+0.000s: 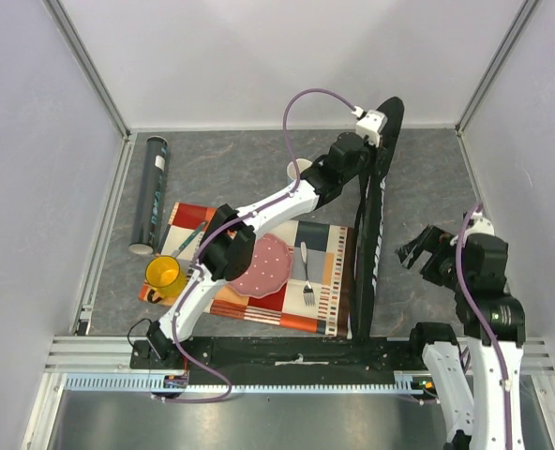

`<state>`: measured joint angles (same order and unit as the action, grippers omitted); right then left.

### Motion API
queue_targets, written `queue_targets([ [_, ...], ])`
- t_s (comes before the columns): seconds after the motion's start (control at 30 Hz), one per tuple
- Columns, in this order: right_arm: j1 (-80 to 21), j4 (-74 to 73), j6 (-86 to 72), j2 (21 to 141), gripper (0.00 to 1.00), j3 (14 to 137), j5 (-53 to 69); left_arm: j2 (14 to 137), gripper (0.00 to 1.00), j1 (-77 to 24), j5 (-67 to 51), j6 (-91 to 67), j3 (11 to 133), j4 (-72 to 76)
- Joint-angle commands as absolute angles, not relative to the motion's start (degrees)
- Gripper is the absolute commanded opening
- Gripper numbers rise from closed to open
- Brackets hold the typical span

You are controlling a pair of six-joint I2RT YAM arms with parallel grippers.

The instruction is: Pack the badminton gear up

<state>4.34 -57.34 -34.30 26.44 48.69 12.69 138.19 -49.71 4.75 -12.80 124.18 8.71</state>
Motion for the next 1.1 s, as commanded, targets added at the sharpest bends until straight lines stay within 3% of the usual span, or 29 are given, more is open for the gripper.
queue_targets([
  [0.0,3.6,-47.7,-30.9,34.2,0.98,54.1,5.8,137.1,0.02,-52.0,0.4,-15.6,131.0,8.0],
  [0.17,3.6,-48.0,-21.1,49.9,0.98,56.8,17.6,139.8,0.05,-53.2,0.9,-19.2,135.5,5.4],
  [0.33,2.3,-36.5,-20.2,52.5,0.98,52.2,25.7,142.0,0.05,-53.2,1.6,-21.9,137.9,6.1],
  [0.43,-1.4,-33.4,-21.4,56.4,0.98,51.0,22.2,142.8,0.04,-53.2,1.9,-22.5,139.4,5.7],
  [0.6,-10.2,-28.9,-26.3,61.7,0.97,51.2,6.4,142.6,0.04,-53.2,2.6,-22.8,139.4,5.9],
  [0.67,-11.9,-27.5,-27.9,64.7,0.90,50.7,-1.3,142.4,0.04,-53.1,2.5,-23.1,139.3,5.6],
  [0.73,-11.9,-25.7,-29.4,66.0,0.76,49.9,-4.0,141.9,0.04,-53.1,1.9,-23.3,139.3,5.4],
  [0.77,-11.9,-24.6,-30.2,66.5,0.57,49.3,-8.1,141.7,0.05,-53.1,1.9,-23.2,139.2,4.8],
  [0.8,-11.9,-23.7,-30.8,66.5,0.49,48.9,-9.1,141.6,0.07,-53.1,1.8,-22.9,139.1,4.2],
  [0.93,-10.0,-20.7,-29.3,68.8,0.17,48.5,-6.7,137.2,0.30,-51.7,0.3,-21.9,137.5,0.7],
  [0.97,-5.6,-18.7,-28.0,70.1,0.00,48.3,-2.7,135.5,0.38,-51.1,-3.1,-22.1,135.3,0.4],
  [1.0,-2.7,-17.5,-27.6,70.7,0.00,47.9,6.9,133.7,0.63,-50.4,-4.9,-22.4,133.8,-1.2],
  [1.03,-0.3,-13.1,-27.0,71.9,0.00,46.7,12.6,129.9,0.78,-48.9,-6.5,-23.0,132.5,-1.9],
  [1.07,5.6,-10.7,-25.2,72.8,0.00,46.4,18.4,127.8,0.87,-48.0,-10.0,-24.6,129.6,-2.8],
])
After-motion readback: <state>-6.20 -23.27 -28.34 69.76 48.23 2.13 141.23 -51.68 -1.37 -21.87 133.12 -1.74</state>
